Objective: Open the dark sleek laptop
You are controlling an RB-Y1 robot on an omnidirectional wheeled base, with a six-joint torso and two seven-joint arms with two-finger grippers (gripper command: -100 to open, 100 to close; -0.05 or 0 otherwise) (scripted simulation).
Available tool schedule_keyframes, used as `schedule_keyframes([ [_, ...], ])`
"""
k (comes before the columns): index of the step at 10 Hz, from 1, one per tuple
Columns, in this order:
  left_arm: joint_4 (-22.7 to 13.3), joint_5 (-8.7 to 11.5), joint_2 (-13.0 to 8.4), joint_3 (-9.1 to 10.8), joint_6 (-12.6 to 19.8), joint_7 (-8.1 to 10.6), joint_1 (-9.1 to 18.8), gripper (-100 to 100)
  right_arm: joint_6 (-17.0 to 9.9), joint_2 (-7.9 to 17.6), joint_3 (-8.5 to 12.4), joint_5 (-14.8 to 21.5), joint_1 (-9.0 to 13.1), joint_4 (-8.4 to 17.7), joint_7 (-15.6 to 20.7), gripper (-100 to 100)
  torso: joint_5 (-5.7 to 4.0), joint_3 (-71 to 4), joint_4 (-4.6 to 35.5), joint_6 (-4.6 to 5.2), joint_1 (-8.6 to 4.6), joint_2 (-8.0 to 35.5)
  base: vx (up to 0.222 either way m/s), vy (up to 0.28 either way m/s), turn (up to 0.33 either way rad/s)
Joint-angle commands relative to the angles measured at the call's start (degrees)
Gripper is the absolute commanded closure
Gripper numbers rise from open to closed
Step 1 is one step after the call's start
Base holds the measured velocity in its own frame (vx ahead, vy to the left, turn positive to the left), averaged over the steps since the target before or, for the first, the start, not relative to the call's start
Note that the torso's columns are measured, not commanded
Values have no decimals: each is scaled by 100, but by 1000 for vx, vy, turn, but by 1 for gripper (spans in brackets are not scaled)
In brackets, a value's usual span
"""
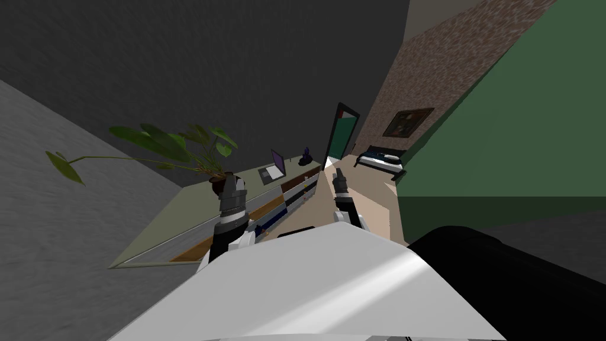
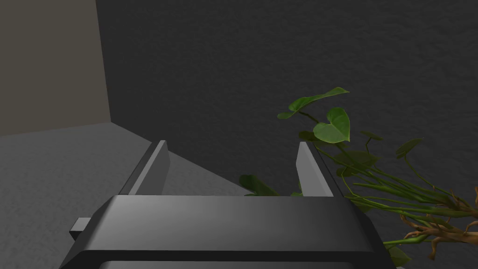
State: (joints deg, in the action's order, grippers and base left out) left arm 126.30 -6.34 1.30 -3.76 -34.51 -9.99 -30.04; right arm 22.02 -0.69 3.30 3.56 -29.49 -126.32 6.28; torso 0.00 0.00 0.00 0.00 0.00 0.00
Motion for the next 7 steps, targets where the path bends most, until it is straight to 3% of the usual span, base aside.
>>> schedule_keyframes([
  [1, 0, 0, 0, 0, 0, 0, 0, 0, 0, 0, 0, 0, 0, 0, 0, 0, 0, -467, 235, 0, 0, 232, 0, 0, 0],
  [7, 1, 0, 0, 0, 0, 0, 0, 0, 1, 0, 0, 0, 0, -2, 0, 0, 0, -5381, 2691, 0, 0, 2693, 0, 0, 0],
])
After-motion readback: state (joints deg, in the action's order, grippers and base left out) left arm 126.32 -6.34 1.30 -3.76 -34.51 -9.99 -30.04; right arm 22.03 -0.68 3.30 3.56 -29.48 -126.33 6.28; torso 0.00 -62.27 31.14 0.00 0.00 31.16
